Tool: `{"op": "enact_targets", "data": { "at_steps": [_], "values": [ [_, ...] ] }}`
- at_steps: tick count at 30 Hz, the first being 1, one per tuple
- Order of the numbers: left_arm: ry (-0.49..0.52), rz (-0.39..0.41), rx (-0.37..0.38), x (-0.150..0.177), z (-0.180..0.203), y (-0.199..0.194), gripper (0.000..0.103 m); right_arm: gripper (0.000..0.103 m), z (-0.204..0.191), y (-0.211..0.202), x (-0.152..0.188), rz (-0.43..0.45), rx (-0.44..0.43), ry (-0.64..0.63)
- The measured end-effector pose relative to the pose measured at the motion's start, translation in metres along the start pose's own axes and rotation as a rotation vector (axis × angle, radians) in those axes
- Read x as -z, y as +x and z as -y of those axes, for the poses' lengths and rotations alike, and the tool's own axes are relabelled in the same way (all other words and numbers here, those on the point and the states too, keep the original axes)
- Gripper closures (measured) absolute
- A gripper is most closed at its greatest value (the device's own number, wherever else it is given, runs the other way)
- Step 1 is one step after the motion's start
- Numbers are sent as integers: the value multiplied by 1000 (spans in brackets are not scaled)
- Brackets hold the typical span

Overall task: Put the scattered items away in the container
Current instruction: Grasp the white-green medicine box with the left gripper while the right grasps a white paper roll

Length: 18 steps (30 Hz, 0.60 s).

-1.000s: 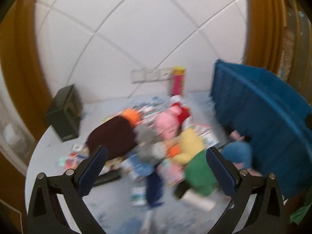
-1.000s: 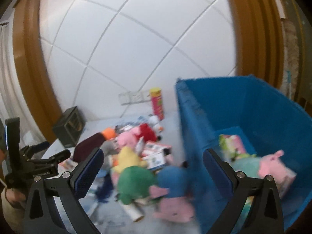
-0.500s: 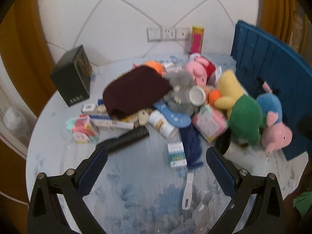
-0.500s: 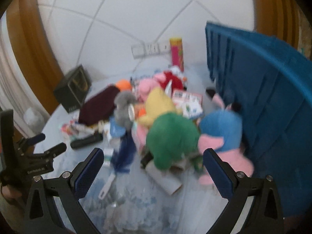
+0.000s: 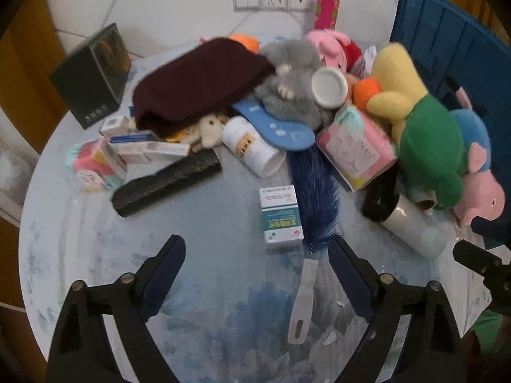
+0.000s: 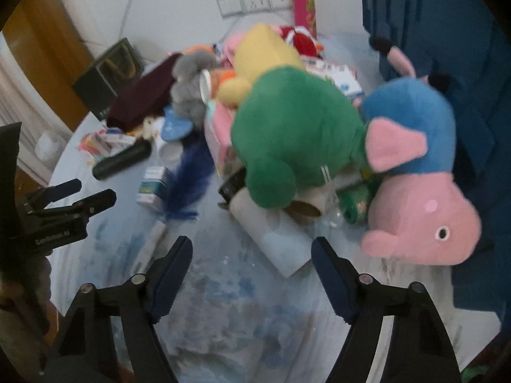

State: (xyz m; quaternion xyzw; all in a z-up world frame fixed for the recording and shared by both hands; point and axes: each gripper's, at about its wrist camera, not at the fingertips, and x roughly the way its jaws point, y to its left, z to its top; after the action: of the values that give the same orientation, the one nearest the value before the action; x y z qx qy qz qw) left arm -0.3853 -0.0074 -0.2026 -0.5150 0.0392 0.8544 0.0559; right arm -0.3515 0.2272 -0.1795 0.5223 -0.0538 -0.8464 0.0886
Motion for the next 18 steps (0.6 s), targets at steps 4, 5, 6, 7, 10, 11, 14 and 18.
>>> {"op": "enact_targets", "data": {
  "at_steps": [4, 5, 6, 7, 10, 11, 14, 18],
  "values": [
    [1, -37, -4, -5, 7, 23, 11, 25, 5, 18, -2, -26, 21, -23],
    [0, -46, -5, -6, 9, 28, 11, 25, 6, 23, -3, -32, 25, -27],
    [-2, -54, -6, -7, 10, 34, 11, 25, 7, 27, -5, -38, 29, -31],
    [-4, -61, -7, -9, 10, 39, 11, 25, 8, 31, -6, -44, 32, -36],
    [-9, -84, -11, -13, 13, 56, 15, 25, 8, 46, -10, -66, 35, -51],
    [-13, -93, -12, -14, 13, 62, 21, 25, 7, 50, -10, -75, 35, -54],
    [-27, -118, -5, -13, 12, 76, 26, 25, 7, 63, -9, -100, 39, -67],
    [-34, -126, -2, -13, 11, 84, 26, 26, 6, 74, -10, -122, 73, -94]
  ]
}}
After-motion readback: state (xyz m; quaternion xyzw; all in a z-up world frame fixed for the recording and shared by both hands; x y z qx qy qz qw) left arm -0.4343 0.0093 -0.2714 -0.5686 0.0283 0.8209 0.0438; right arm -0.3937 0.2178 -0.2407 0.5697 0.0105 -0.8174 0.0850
